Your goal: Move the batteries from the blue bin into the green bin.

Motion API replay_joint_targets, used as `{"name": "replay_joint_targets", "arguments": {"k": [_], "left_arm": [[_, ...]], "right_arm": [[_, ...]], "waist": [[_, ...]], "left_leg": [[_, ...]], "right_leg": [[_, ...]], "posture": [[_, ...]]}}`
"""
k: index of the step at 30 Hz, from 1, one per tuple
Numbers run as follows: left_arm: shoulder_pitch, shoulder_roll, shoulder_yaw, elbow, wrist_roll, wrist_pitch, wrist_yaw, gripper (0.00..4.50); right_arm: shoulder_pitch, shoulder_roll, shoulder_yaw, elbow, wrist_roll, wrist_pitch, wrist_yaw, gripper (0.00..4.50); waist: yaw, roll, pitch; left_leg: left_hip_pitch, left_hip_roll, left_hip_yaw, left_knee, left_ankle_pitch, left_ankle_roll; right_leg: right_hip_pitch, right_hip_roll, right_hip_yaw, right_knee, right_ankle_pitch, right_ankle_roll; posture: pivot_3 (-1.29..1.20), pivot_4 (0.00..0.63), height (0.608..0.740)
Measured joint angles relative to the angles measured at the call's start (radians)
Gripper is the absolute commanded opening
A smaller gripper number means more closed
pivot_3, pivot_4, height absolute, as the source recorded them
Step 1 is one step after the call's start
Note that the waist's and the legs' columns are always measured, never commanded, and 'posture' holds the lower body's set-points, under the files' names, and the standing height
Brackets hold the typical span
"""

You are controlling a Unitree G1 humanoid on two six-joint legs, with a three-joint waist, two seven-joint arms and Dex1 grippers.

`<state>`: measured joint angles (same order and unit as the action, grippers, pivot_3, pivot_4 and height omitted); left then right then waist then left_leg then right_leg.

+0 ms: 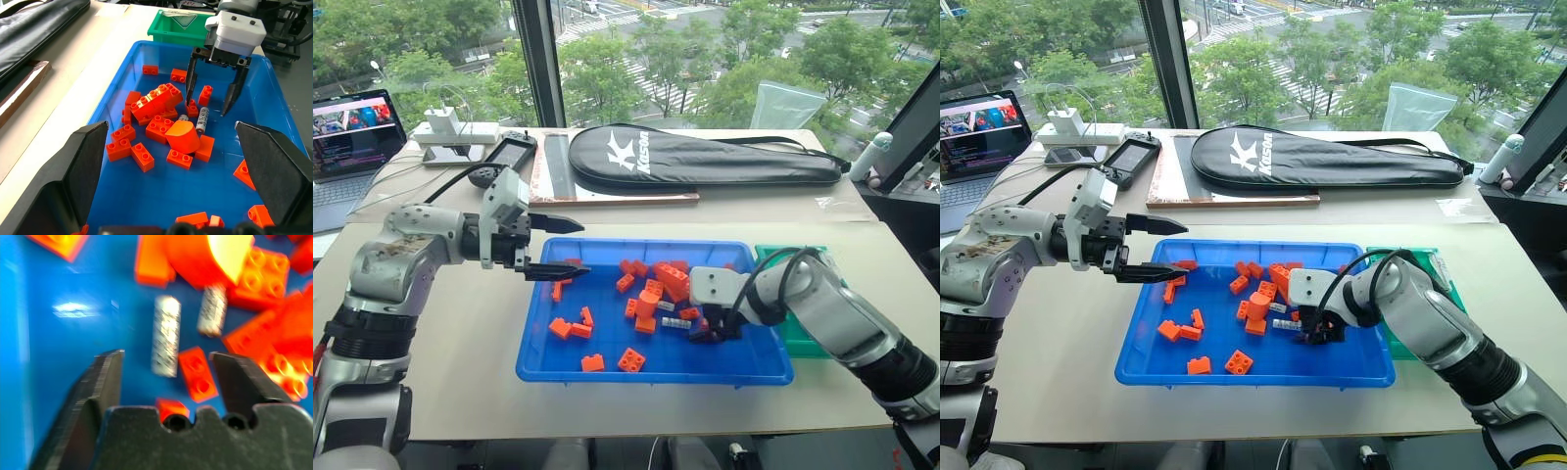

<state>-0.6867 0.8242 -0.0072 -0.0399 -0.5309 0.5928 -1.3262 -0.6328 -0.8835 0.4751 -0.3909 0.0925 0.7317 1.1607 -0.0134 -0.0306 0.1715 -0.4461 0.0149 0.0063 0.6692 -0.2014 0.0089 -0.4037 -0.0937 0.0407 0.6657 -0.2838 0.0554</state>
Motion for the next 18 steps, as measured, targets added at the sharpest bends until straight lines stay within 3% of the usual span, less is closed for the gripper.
{"name": "replay_joint_targets", "arguments": {"k": [18], "left_arm": [[0.0, 0.001, 0.0, 0.0, 0.0, 0.0, -0.007, 4.5]], "right_arm": [[0.024, 0.042, -0.013, -0.089, 0.087, 0.157, -0.026, 4.45]], "waist": [[0.0, 0.0, 0.0]], "left_leg": [[0.0, 0.0, 0.0, 0.0, 0.0, 0.0]], "right_leg": [[0.0, 0.0, 0.0, 0.0, 0.0, 0.0]], "posture": [[0.0, 0.15, 0.729]]}}
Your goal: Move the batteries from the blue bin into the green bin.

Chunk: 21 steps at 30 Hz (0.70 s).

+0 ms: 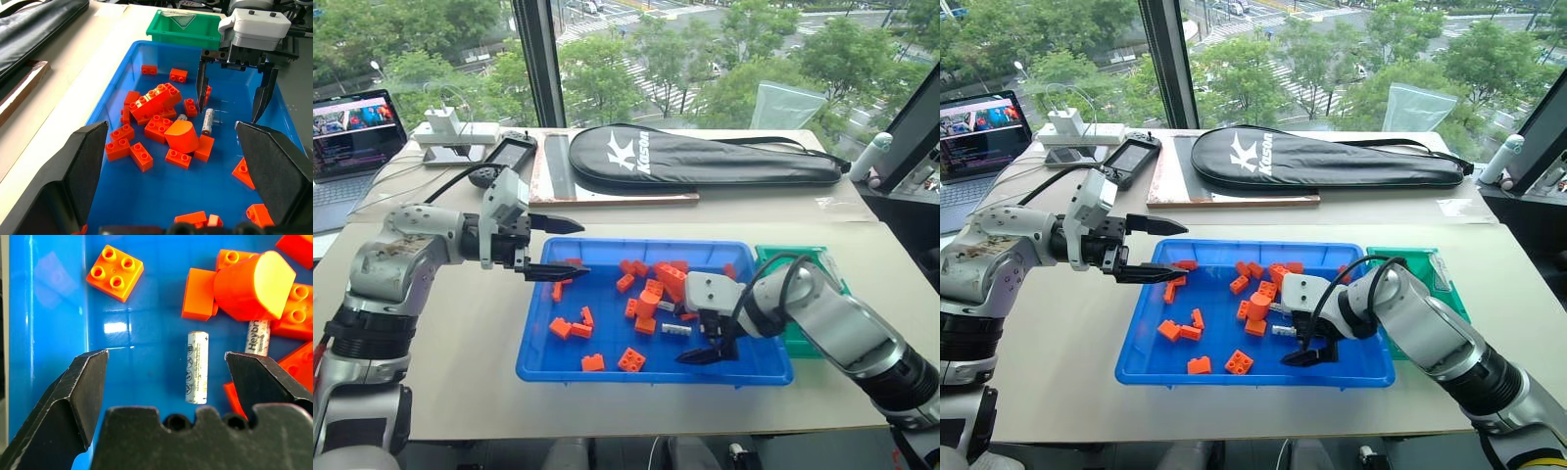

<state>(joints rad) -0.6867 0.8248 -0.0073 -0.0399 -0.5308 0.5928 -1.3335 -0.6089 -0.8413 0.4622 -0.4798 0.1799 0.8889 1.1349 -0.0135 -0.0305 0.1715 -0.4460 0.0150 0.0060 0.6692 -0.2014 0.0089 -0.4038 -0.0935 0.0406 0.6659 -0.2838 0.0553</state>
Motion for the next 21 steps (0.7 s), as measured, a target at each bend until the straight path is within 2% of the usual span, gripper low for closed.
{"name": "replay_joint_targets", "arguments": {"k": [3, 4, 8, 9, 16, 21], "left_arm": [[0.0, 0.001, 0.0, 0.0, 0.0, 0.0, -0.001, 4.5], [0.0, 0.001, 0.0, 0.0, 0.0, 0.0, -0.001, 4.5], [0.0, 0.002, 0.0, 0.0, 0.0, 0.0, -0.001, 4.5], [0.0, 0.002, 0.0, 0.0, 0.0, 0.0, -0.001, 4.5], [0.0, 0.003, 0.0, -0.001, 0.0, 0.002, -0.001, 4.5], [0.0, 0.003, 0.0, -0.001, -0.01, 0.018, -0.012, 4.5]], "right_arm": [[0.0, 0.016, 0.013, 0.024, -0.004, 0.006, -0.025, 4.45], [0.0, 0.021, 0.018, 0.037, -0.009, 0.006, -0.03, 4.21], [0.001, 0.036, 0.039, 0.076, -0.02, 0.006, -0.055, 3.09], [0.001, 0.038, 0.042, 0.083, -0.022, 0.006, -0.059, 2.62], [-0.001, 0.042, 0.067, 0.095, -0.052, -0.004, -0.073, 0.29], [-0.019, 0.021, 0.064, 0.054, -0.041, 0.029, -0.065, 0.24]], "waist": [[0.0, 0.0, 0.0], [-0.001, 0.0, 0.0], [0.0, 0.0, 0.0], [0.001, 0.0, 0.0], [0.0, 0.0, 0.0], [0.0, 0.0, 0.0]], "left_leg": [[0.0, 0.0, 0.0, 0.0, 0.0, 0.0], [0.0, 0.0, 0.0, 0.0, 0.0, 0.0], [0.0, 0.0, 0.0, 0.0, 0.0, 0.0], [0.0, 0.0, 0.0, 0.0, 0.0, 0.0], [0.0, 0.0, 0.0, 0.0, 0.0, 0.0], [0.0, 0.0, 0.0, 0.0, 0.0, 0.0]], "right_leg": [[0.0, 0.0, 0.0, 0.0, 0.0, 0.0], [0.0, 0.0, 0.0, 0.0, 0.0, 0.0], [0.0, 0.0, 0.0, 0.0, 0.0, 0.0], [0.0, 0.0, 0.0, 0.0, 0.0, 0.0], [0.0, 0.0, 0.0, 0.0, 0.0, 0.0], [0.0, 0.0, 0.0, 0.0, 0.0, 0.0]], "posture": [[0.0, 0.15, 0.729], [0.0, 0.15, 0.729], [0.0, 0.15, 0.729], [0.0, 0.15, 0.729], [0.0, 0.15, 0.729], [0.0, 0.15, 0.729]]}}
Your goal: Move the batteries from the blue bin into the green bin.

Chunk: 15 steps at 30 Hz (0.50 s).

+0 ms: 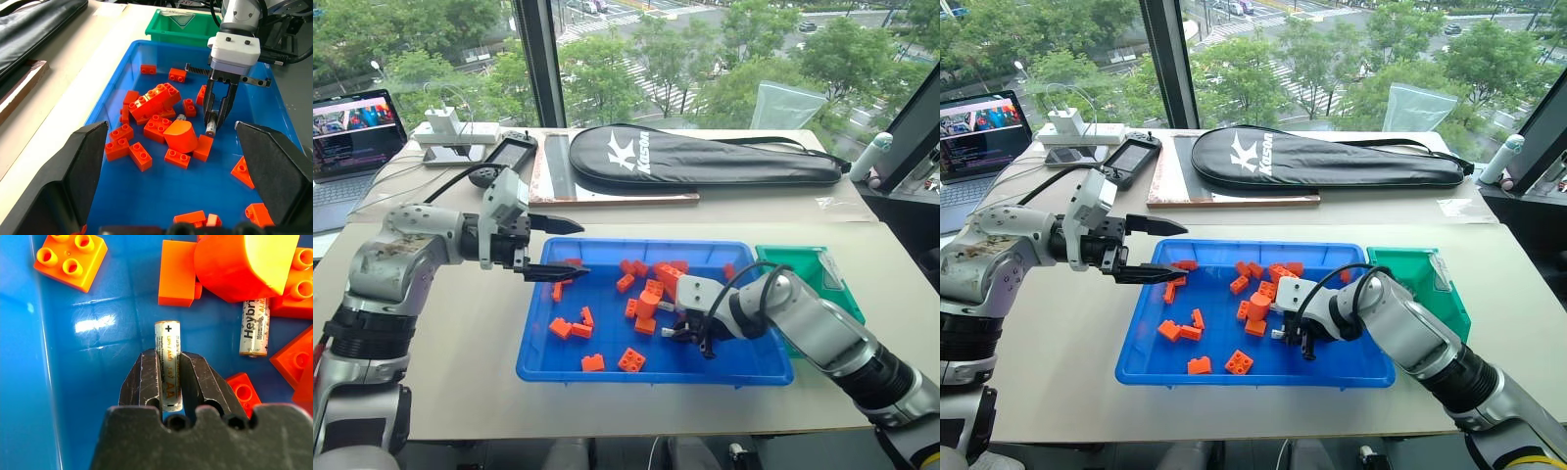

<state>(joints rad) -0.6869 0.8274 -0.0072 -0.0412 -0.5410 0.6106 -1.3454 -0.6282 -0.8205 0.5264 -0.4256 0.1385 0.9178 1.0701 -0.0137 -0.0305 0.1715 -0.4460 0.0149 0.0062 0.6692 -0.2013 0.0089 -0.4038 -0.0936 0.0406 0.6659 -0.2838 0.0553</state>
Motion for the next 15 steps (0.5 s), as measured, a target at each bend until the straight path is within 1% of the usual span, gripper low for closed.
{"name": "replay_joint_targets", "arguments": {"k": [2, 4, 7, 9, 12, 13, 15], "left_arm": [[-0.002, -0.001, 0.0, 0.0, -0.008, 0.004, -0.006, 4.5], [-0.012, -0.003, -0.001, 0.001, -0.012, 0.006, -0.015, 4.5], [-0.041, -0.044, 0.002, 0.012, -0.03, 0.008, -0.018, 4.5], [-0.056, -0.069, 0.003, 0.016, -0.05, 0.014, -0.017, 4.5], [-0.062, -0.069, -0.001, 0.017, -0.051, 0.021, -0.026, 4.5], [-0.063, -0.07, -0.008, 0.018, -0.049, 0.019, -0.032, 4.5], [-0.062, -0.07, -0.015, 0.02, -0.046, 0.018, -0.042, 4.5]], "right_arm": [[-0.026, -0.017, -0.025, -0.043, 0.026, 0.041, 0.013, 0.24], [-0.055, -0.054, -0.085, -0.086, 0.075, 0.088, 0.037, 0.23], [-0.106, -0.152, -0.229, -0.092, 0.134, 0.16, 0.058, 0.23], [-0.117, -0.237, -0.325, -0.058, 0.151, 0.189, 0.061, 0.23], [-0.086, -0.341, -0.422, 0.024, 0.152, 0.195, 0.057, 0.23], [-0.053, -0.377, -0.452, 0.053, 0.148, 0.186, 0.053, 0.23], [0.004, -0.407, -0.487, 0.101, 0.139, 0.159, 0.039, 0.23]], "waist": [[0.0, 0.0, 0.0], [0.002, 0.0, 0.0], [0.011, 0.0, 0.0], [0.014, 0.0, 0.0], [0.012, 0.0, 0.0], [0.011, 0.0, 0.0], [0.009, 0.0, 0.0]], "left_leg": [[0.0, 0.0, 0.0, 0.0, 0.0, 0.0], [0.0, 0.0, 0.0, 0.0, 0.0, 0.0], [0.0, -0.001, 0.0, 0.0, 0.0, 0.0], [0.0, -0.001, 0.0, 0.001, 0.0, 0.0], [0.0, -0.001, 0.001, 0.0, 0.0, 0.0], [0.0, 0.0, 0.001, 0.0, 0.0, 0.0], [0.0, 0.0, 0.001, 0.0, 0.0, 0.0]], "right_leg": [[0.0, 0.0, 0.0, 0.0, 0.0, 0.0], [0.0, 0.0, 0.0, 0.0, 0.0, 0.0], [0.001, -0.001, -0.001, -0.001, 0.0, 0.0], [0.001, -0.001, -0.001, -0.001, 0.0, 0.0], [0.001, -0.001, 0.0, -0.001, 0.0, 0.0], [0.001, -0.001, 0.0, -0.001, 0.0, 0.0], [0.0, -0.001, 0.0, -0.001, 0.0, 0.0]], "posture": [[0.0, 0.15, 0.729], [0.0, 0.15, 0.729], [0.0, 0.15, 0.729], [0.0, 0.15, 0.729], [0.0, 0.15, 0.729], [0.0, 0.15, 0.729], [0.0, 0.15, 0.729]]}}
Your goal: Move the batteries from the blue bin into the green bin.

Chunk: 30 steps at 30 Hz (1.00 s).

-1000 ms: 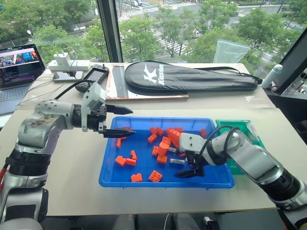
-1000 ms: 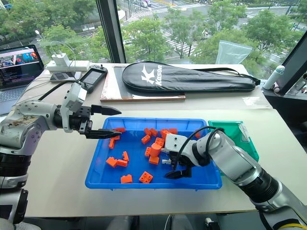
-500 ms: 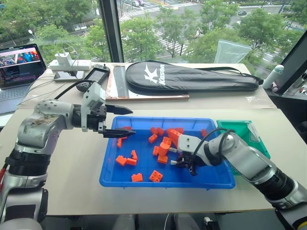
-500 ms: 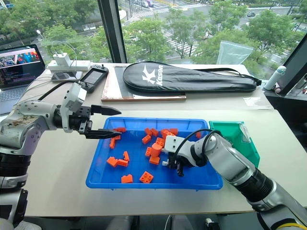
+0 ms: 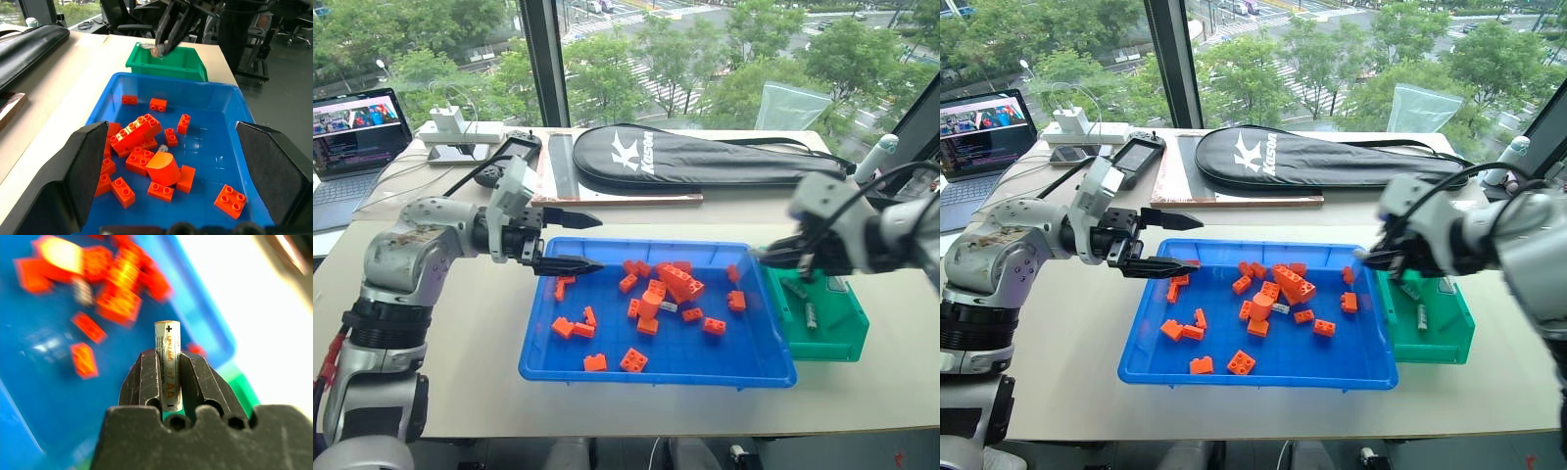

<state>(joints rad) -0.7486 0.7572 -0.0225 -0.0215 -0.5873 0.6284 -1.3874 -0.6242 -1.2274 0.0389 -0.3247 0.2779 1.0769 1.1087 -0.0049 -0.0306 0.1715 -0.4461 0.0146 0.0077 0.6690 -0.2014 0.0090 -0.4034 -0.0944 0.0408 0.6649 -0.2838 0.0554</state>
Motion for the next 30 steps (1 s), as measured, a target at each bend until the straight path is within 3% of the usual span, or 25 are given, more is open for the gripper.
{"name": "replay_joint_targets", "arguments": {"k": [9, 11, 17, 21, 27, 30], "left_arm": [[-0.013, -0.022, -0.026, 0.029, 0.015, -0.017, -0.008, 4.5], [-0.017, -0.022, -0.029, 0.038, 0.028, -0.025, -0.011, 4.5], [-0.017, -0.018, -0.035, 0.043, 0.055, -0.056, -0.011, 4.5], [-0.014, -0.003, -0.034, 0.037, 0.055, -0.056, -0.011, 4.5], [-0.013, 0.003, -0.035, 0.037, 0.057, -0.056, -0.008, 4.5], [-0.006, 0.018, -0.033, 0.036, 0.058, -0.056, -0.005, 4.5]], "right_arm": [[0.128, 0.074, -0.04, 0.156, -0.039, -0.052, -0.151, 0.23], [0.173, 0.075, -0.02, 0.157, -0.048, -0.085, -0.155, 1.25], [0.173, 0.06, -0.004, 0.179, -0.098, -0.157, -0.181, 3.17], [0.047, 0.069, -0.002, 0.144, -0.095, -0.187, -0.164, 4.47], [0.0, 0.197, 0.1, -0.066, -0.002, -0.255, -0.067, 4.47], [-0.025, 0.269, 0.193, -0.073, -0.05, -0.294, -0.082, 4.47]], "waist": [[-0.01, 0.0, 0.0], [-0.009, 0.0, 0.0], [-0.009, 0.001, 0.0], [-0.018, 0.001, 0.0], [-0.013, 0.001, 0.0], [-0.008, 0.001, 0.0]], "left_leg": [[0.0, 0.0, 0.001, 0.0, 0.0, 0.0], [0.0, 0.0, 0.001, 0.0, 0.0, 0.0], [0.0, 0.0, 0.002, 0.0, 0.0, 0.0], [0.0, 0.002, 0.001, 0.0, 0.0, 0.0], [0.0, 0.001, 0.0, 0.0, 0.0, 0.0], [-0.001, 0.0, 0.0, 0.001, 0.0, 0.0]], "right_leg": [[-0.001, 0.0, 0.001, 0.0, 0.0, 0.0], [-0.001, 0.0, 0.001, 0.0, 0.0, 0.0], [-0.001, 0.0, 0.002, 0.0, 0.0, 0.0], [-0.001, 0.001, 0.002, 0.0, 0.0, 0.0], [-0.001, 0.001, 0.001, 0.0, 0.0, 0.0], [0.0, 0.0, 0.001, 0.0, 0.0, 0.0]], "posture": [[0.0, 0.15, 0.729], [0.0, 0.15, 0.729], [0.0, 0.15, 0.729], [0.0, 0.15, 0.729], [0.0, 0.15, 0.729], [0.0, 0.15, 0.729]]}}
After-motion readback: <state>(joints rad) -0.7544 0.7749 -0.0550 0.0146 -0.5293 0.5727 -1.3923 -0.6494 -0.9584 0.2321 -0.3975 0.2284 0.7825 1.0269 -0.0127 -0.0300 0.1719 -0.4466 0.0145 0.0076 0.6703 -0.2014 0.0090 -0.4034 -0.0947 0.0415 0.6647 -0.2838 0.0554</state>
